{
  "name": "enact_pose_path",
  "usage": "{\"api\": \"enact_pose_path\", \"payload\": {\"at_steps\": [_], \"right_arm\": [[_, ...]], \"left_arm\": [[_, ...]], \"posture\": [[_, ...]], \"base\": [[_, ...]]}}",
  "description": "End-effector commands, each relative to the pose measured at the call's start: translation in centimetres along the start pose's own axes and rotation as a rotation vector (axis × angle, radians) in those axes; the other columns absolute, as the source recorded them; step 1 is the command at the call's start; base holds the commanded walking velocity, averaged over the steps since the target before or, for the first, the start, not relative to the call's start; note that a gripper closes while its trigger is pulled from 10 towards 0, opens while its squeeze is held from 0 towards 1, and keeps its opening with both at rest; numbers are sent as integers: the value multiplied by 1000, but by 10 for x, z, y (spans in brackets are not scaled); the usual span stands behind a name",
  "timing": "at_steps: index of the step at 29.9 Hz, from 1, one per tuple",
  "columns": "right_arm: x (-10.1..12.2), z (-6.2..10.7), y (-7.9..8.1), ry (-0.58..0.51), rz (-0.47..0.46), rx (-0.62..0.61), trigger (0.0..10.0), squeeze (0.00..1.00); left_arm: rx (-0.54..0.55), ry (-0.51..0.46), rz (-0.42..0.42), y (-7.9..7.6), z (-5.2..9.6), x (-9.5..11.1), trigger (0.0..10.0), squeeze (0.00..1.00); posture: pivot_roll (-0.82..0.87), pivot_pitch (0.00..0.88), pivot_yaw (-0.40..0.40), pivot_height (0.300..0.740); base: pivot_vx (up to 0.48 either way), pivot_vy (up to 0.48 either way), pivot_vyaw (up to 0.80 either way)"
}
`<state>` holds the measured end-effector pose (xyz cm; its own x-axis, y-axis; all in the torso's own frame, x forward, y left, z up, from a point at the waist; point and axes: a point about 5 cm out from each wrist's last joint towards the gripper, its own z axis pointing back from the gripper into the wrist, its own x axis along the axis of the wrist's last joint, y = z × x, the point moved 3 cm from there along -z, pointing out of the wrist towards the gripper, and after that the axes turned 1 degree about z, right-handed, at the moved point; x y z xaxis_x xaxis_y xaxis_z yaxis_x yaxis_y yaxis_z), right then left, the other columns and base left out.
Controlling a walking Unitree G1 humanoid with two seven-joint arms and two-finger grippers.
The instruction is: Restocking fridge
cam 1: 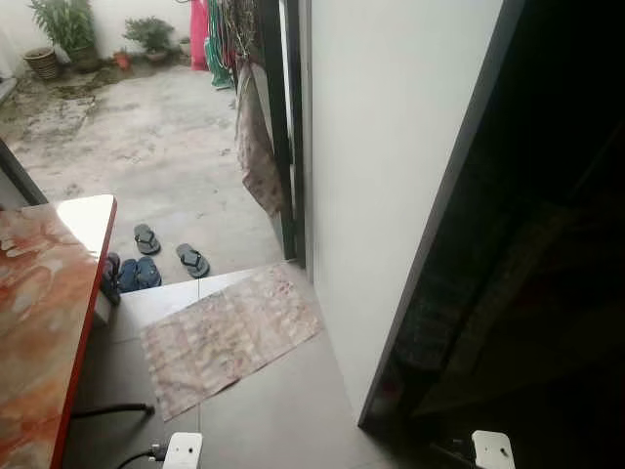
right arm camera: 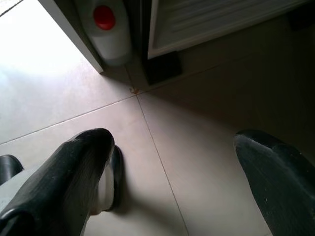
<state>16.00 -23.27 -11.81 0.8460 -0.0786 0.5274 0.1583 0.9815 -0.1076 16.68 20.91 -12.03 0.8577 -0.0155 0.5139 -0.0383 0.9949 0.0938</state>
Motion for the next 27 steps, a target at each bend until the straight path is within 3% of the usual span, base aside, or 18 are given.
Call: {"api": "enact_pose_path", "payload": {"at_steps": [1, 6, 9, 18, 21, 27], "right_arm": [[-5, 1, -10, 23, -17, -36, 10000, 0], [-8, 2, -12, 30, -27, -43, 10000, 0], [-10, 2, -11, 30, 1, -42, 10000, 0], [-7, 2, -8, 13, 28, -23, 10000, 0], [-5, 2, -7, 9, 83, -15, 10000, 0], [-4, 1, -3, 0, 73, 9, 10000, 0]], "left_arm": [[-13, 21, -10, -9, 1, -9, 10000, 0], [-11, 25, -18, -6, 1, -10, 10000, 0], [2, 24, -19, 5, 2, -10, 10000, 0], [41, 20, -9, 43, 7, -10, 10000, 0], [45, 25, -6, 46, 8, -14, 10000, 0], [42, 39, -3, 40, 9, -21, 10000, 0]], "posture": [[-100, 15, 66, 740], [-101, 12, 67, 740], [-103, 14, 68, 740], [-98, 32, 65, 740], [-96, 37, 65, 740], [-96, 42, 65, 740]], "base": [[0, -480, -744], [0, -96, -739], [0, 0, -135], [0, -480, 0], [0, -480, 267], [0, -480, 800]]}}
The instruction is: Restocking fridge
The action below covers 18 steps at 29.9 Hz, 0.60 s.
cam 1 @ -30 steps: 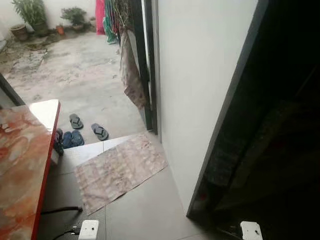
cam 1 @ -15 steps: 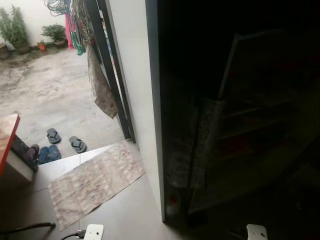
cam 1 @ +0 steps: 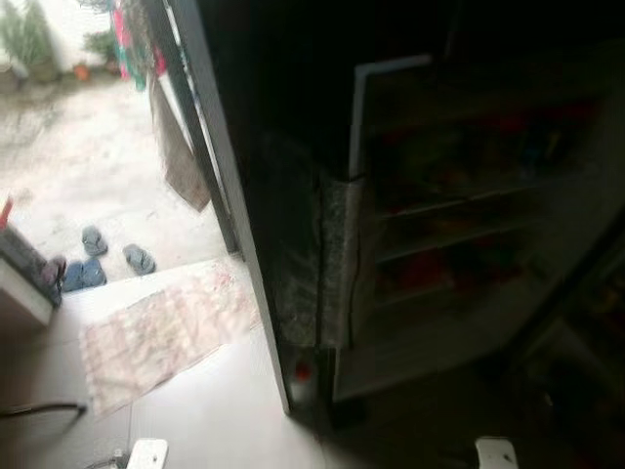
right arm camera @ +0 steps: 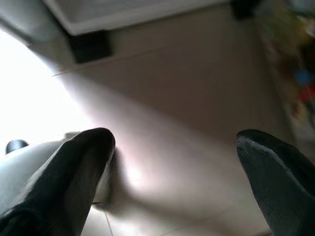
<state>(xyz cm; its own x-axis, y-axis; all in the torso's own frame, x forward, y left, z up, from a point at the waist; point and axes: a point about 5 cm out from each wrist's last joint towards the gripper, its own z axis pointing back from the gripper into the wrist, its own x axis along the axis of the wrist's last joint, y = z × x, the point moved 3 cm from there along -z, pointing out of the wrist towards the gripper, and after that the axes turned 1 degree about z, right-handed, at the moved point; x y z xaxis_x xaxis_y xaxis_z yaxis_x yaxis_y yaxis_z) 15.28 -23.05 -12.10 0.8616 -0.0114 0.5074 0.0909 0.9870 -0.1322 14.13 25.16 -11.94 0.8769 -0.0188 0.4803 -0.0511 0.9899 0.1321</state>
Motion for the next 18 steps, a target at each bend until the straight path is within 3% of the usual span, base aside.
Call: {"api": "enact_pose_path", "payload": {"at_steps": [1, 7, 18], "right_arm": [[3, 0, -4, -14, 0, -4, 10000, 0], [2, 0, -7, -15, -30, -3, 10000, 0], [-6, 3, -18, 0, -47, -23, 10000, 0]], "left_arm": [[0, 2, 5, -5, -1, 0, 10000, 0], [-22, 0, 5, -26, -3, 2, 10000, 0], [-29, 2, 1, -34, -3, -1, 10000, 0]], "posture": [[-96, 42, 65, 740], [-96, 45, 63, 740], [-100, 46, 61, 740]], "base": [[0, -480, 800], [0, -480, 0], [0, -480, 0]]}}
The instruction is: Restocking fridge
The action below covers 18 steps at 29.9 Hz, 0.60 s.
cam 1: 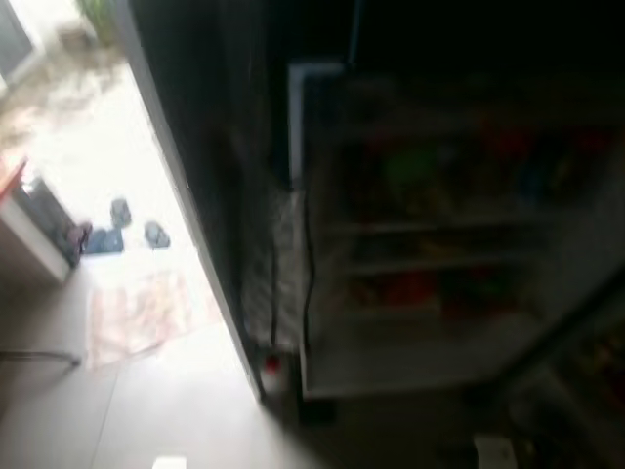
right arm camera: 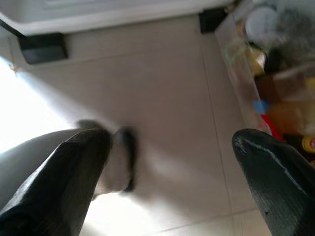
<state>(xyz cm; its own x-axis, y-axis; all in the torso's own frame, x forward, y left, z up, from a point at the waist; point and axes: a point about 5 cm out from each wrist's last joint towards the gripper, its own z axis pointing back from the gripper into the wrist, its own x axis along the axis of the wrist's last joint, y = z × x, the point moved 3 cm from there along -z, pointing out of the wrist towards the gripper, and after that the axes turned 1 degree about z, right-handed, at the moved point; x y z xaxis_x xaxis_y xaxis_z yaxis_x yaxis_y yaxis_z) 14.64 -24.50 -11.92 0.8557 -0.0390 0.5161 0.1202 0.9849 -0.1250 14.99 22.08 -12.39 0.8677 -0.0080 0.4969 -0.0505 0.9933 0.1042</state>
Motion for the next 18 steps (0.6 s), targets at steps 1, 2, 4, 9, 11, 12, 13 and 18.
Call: {"api": "enact_pose_path", "payload": {"at_steps": [1, 2, 4, 9, 11, 12, 13, 18], "right_arm": [[-3, 0, -2, 12, -17, -18, 10000, 0], [-3, 0, -1, 14, -14, -18, 10000, 0], [-3, 0, 0, 13, -21, -16, 10000, 0], [-4, 0, 3, 14, -21, -8, 10000, 0], [-3, 0, 3, 13, -22, -8, 10000, 0], [-3, 0, 3, 13, -23, -9, 10000, 0], [-3, 0, 3, 12, -20, -8, 10000, 0], [-3, 0, 4, 6, -24, -1, 10000, 0]], "left_arm": [[-5, 19, -12, -3, 1, -8, 10000, 0], [-4, 18, -12, -2, 1, -8, 10000, 0], [-2, 15, -13, 2, 2, -9, 10000, 0], [14, 19, -11, 19, 4, -12, 10000, 0], [14, 19, -13, 22, 5, -12, 10000, 0], [15, 17, -11, 24, 5, -12, 10000, 0], [17, 16, -7, 25, 5, -11, 10000, 0], [17, 6, -6, 26, 4, -5, 10000, 0]], "posture": [[-100, 46, 62, 740], [-102, 45, 62, 740], [-100, 45, 61, 740], [-99, 46, 60, 740], [-99, 46, 60, 740], [-99, 46, 61, 740], [-99, 45, 62, 740], [-98, 41, 64, 740]], "base": [[0, -480, 0], [0, -480, 0], [0, -480, 0], [0, -480, 0], [0, -240, 0], [0, 0, 0], [0, 0, 0], [0, 0, 0]]}}
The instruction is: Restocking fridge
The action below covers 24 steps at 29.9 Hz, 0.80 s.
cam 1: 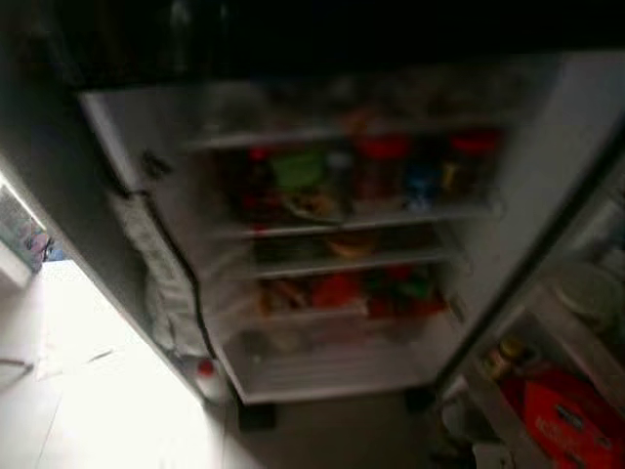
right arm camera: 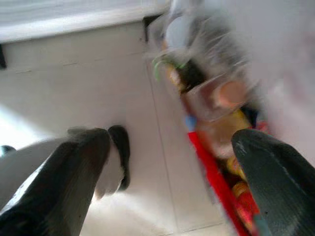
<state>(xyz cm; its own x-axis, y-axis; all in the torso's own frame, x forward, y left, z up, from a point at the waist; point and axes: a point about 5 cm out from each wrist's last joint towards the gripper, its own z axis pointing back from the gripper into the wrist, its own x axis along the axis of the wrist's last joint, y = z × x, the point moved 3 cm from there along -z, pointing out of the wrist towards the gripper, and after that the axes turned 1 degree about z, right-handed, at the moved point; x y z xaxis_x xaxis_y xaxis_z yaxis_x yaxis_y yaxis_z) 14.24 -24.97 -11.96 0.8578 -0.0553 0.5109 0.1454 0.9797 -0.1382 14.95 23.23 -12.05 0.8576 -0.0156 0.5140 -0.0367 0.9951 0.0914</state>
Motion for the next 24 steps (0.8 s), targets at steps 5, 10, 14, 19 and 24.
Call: {"api": "enact_pose_path", "payload": {"at_steps": [5, 10, 14, 19, 24], "right_arm": [[2, -1, 9, -7, -13, 24, 10000, 0], [2, -1, 10, -9, -12, 30, 10000, 0], [4, -1, 11, -24, -23, 38, 10000, 0], [5, -1, 11, -21, -6, 41, 10000, 0], [6, -1, 11, -23, -8, 45, 10000, 0]], "left_arm": [[26, 9, -9, 4, -2, 6, 10000, 0], [20, -67, -5, -9, -7, 35, 10000, 0], [40, -247, 9, -6, -7, 76, 10000, 0], [2, -452, 16, -7, 1, 123, 10000, 0], [-87, -637, 5, -25, 14, 166, 10000, 0]], "posture": [[-97, 35, 66, 740], [-98, 31, 69, 740], [-92, 28, 67, 740], [-86, 22, 65, 740], [-79, 32, 59, 740]], "base": [[0, 0, 0], [0, 0, 0], [0, 0, 0], [0, 0, 0], [0, 0, 0]]}}
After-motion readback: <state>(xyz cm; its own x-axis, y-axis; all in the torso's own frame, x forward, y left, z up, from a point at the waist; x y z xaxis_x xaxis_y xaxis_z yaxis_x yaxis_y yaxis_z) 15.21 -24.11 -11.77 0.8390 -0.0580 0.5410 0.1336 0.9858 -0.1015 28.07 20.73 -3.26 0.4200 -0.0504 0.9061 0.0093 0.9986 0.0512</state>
